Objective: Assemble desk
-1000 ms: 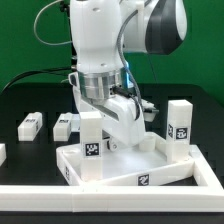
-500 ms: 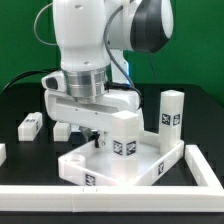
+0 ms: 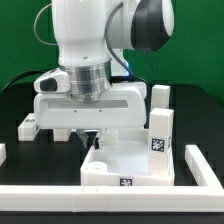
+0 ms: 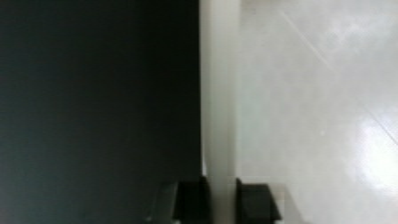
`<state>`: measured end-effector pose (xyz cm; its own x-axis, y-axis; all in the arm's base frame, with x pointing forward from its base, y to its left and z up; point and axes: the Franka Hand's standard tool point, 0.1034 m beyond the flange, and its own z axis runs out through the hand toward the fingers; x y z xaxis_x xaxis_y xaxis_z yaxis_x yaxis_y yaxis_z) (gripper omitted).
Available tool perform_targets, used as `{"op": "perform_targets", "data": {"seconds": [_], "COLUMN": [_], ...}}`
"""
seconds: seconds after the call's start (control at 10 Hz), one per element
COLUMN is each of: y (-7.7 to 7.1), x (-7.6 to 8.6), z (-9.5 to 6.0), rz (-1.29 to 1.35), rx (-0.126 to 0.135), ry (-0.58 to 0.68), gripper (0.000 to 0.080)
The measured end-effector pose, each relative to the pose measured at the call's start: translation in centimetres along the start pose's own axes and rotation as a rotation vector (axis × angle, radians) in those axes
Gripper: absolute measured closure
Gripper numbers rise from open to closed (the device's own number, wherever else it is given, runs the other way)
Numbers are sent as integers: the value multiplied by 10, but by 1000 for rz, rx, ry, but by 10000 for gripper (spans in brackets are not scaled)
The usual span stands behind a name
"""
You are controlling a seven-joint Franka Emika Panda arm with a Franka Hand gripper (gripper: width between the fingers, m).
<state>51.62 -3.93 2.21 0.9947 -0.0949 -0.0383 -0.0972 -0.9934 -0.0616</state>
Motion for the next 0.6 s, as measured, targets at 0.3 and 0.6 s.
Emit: {"op": "perform_targets", "data": {"seconds": [0.3,0.6], "y": [4,7], "x": [0,7], "z": [0,1], "rz": [-170,-364], "rx": [-14,-28], "ry": [-6,-16], "gripper": [739,739]}}
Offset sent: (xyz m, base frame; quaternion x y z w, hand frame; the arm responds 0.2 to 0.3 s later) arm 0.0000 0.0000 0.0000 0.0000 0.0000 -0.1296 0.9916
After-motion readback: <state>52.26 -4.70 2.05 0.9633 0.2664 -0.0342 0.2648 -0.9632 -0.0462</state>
